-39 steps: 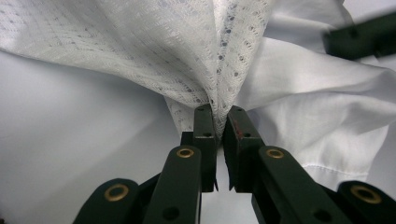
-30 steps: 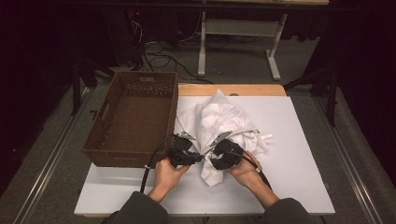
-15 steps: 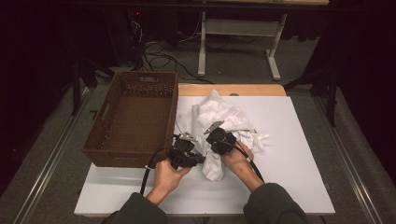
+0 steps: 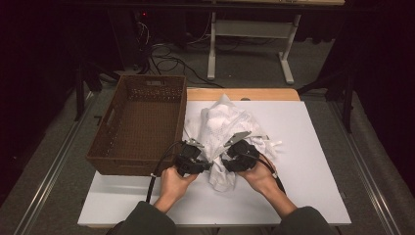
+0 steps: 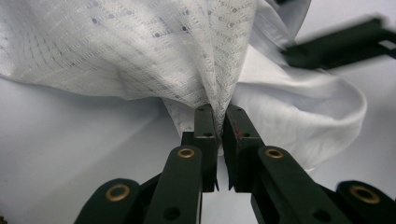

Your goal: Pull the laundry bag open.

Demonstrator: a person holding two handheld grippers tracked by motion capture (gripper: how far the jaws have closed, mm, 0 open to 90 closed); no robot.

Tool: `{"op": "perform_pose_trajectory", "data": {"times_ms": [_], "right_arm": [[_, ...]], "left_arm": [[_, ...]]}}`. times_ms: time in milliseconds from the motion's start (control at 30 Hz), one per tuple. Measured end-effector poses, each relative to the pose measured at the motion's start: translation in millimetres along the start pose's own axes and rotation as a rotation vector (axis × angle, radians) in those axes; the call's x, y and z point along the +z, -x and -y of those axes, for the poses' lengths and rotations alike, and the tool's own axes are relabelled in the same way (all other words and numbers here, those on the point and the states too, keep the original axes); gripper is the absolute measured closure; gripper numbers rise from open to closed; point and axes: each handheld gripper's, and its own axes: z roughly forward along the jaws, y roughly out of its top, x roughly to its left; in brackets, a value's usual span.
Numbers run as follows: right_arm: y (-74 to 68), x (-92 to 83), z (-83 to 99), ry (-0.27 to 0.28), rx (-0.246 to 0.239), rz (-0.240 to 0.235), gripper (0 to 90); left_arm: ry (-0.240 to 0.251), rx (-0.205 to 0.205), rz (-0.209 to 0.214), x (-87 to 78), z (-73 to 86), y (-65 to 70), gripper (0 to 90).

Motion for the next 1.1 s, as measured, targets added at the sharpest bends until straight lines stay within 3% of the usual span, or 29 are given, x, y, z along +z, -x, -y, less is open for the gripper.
{"op": "perform_pose_trajectory", "data": {"times_ms": [133, 267, 333, 433, 500, 567, 633, 733, 867, 967, 1100], "right_arm": [[-7.2, -2.5, 6.1, 0.002, -0.024, -0.037, 46.4], [-11.8, 9.7, 5.8, -0.024, -0.022, -0.069, 42.5], [-14.9, 25.7, 1.9, -0.06, -0.025, -0.057, 42.4], [-16.6, 35.3, -1.9, -0.078, -0.031, -0.032, 46.0], [-16.6, 42.0, -4.7, -0.083, -0.045, -0.002, 61.4], [-14.2, 44.7, -6.4, -0.081, -0.046, -0.003, 77.0], [-10.9, 42.2, -7.2, -0.066, -0.047, 0.003, 84.1], [-4.9, 33.5, -7.7, -0.04, -0.04, 0.047, 85.9], [8.0, 29.4, -12.1, 0.01, 0.016, 0.109, 86.1], [12.6, 39.5, -18.6, 0.021, 0.017, 0.166, 86.0], [19.6, 60.6, -23.6, -0.002, 0.063, 0.179, 84.7]], "left_arm": [[0.001, -0.007, 0.003, 0.6, -0.3, -1.4, 83.8], [0.007, -0.001, 0.01, 0.0, -0.3, -0.1, 83.8], [0.009, 0.002, 0.013, -0.5, -0.3, 0.5, 83.8], [0.015, 0.001, 0.019, -1.6, -0.5, -0.5, 83.8], [0.014, 0.003, 0.019, -2.5, -0.5, -0.9, 83.8], [0.017, 0.0, 0.018, -3.0, -0.4, -0.5, 83.9], [0.02, 0.0, 0.022, -4.0, -0.7, -0.7, 83.9], [0.039, 0.003, 0.027, -6.2, -1.2, 0.6, 84.3], [0.073, 0.047, 0.007, -11.8, -4.1, 13.2, 84.7], [0.071, 0.058, 0.012, -12.3, -4.3, 15.9, 84.7], [0.057, 0.049, 0.01, -9.7, -4.1, 13.7, 84.7]]}}
